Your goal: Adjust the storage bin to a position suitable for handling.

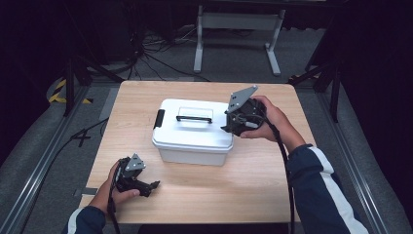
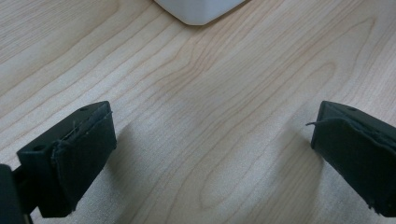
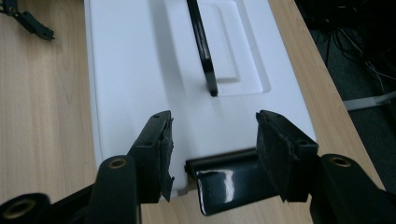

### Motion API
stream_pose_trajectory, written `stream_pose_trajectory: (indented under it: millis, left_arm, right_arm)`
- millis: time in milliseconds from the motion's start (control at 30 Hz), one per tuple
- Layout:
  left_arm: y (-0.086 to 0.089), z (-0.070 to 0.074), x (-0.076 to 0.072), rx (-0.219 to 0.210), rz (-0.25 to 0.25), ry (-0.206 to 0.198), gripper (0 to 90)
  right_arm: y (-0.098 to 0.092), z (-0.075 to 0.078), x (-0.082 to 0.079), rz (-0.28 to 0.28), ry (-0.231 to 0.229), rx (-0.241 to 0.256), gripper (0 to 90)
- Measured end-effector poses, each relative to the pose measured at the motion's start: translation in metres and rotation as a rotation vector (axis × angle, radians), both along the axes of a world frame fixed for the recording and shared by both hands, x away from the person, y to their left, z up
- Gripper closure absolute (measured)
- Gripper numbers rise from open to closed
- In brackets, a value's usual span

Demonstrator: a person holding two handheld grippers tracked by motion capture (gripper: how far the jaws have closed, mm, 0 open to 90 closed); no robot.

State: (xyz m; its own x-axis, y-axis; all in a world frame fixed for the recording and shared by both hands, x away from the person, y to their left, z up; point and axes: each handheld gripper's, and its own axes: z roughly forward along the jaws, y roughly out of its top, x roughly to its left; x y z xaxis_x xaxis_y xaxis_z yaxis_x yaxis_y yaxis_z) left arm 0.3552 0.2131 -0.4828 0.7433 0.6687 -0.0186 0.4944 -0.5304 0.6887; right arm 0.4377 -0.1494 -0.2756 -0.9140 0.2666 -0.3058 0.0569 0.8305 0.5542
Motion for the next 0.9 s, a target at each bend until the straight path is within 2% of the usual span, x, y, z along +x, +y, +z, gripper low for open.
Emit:
stream_pose_trajectory:
  millis: [33,133,167,300,333,367,433,467,533,667,767,900]
  left_arm:
    - [0.0,0.0,0.001,0.006,-0.001,-0.013,0.5]
    - [0.0,0.0,0.0,-0.003,-0.001,0.005,0.4]
    - [0.0,0.0,0.001,0.003,-0.002,-0.007,0.4]
    - [0.0,0.0,0.0,0.002,-0.001,-0.006,0.4]
    - [0.0,0.0,0.0,-0.003,0.0,0.004,0.5]
    - [0.0,0.0,0.001,0.008,-0.002,-0.016,0.5]
    - [0.0,0.0,0.0,-0.003,-0.001,0.005,0.5]
    - [0.001,0.0,0.001,0.009,-0.002,-0.017,0.4]
    - [0.0,0.0,0.0,-0.004,0.0,0.007,0.5]
    - [0.0,0.0,0.0,0.0,-0.001,0.0,0.5]
    - [0.0,0.0,0.0,-0.001,-0.002,-0.001,0.5]
    - [0.0,0.0,0.0,-0.001,-0.003,-0.001,0.4]
  right_arm:
    - [0.004,0.001,0.001,0.002,0.0,-0.007,47.0]
    - [0.011,0.002,0.003,0.014,0.003,-0.02,47.5]
    - [0.016,0.003,0.004,0.015,0.001,-0.035,47.7]
    - [0.03,0.004,0.007,0.058,0.009,-0.087,50.3]
    - [0.034,0.004,0.008,0.057,0.004,-0.096,51.2]
    - [0.036,0.004,0.009,0.06,-0.002,-0.103,51.5]
    - [0.041,0.005,0.01,0.062,0.009,-0.113,52.9]
    - [0.043,0.006,0.011,0.06,0.008,-0.118,53.7]
    - [0.05,0.006,0.014,0.07,0.005,-0.137,55.1]
    - [0.06,0.006,0.015,0.063,0.014,-0.183,57.6]
    - [0.066,0.004,0.017,0.056,0.003,-0.214,60.4]
    - [0.075,0.003,0.018,0.077,0.011,-0.244,64.7]
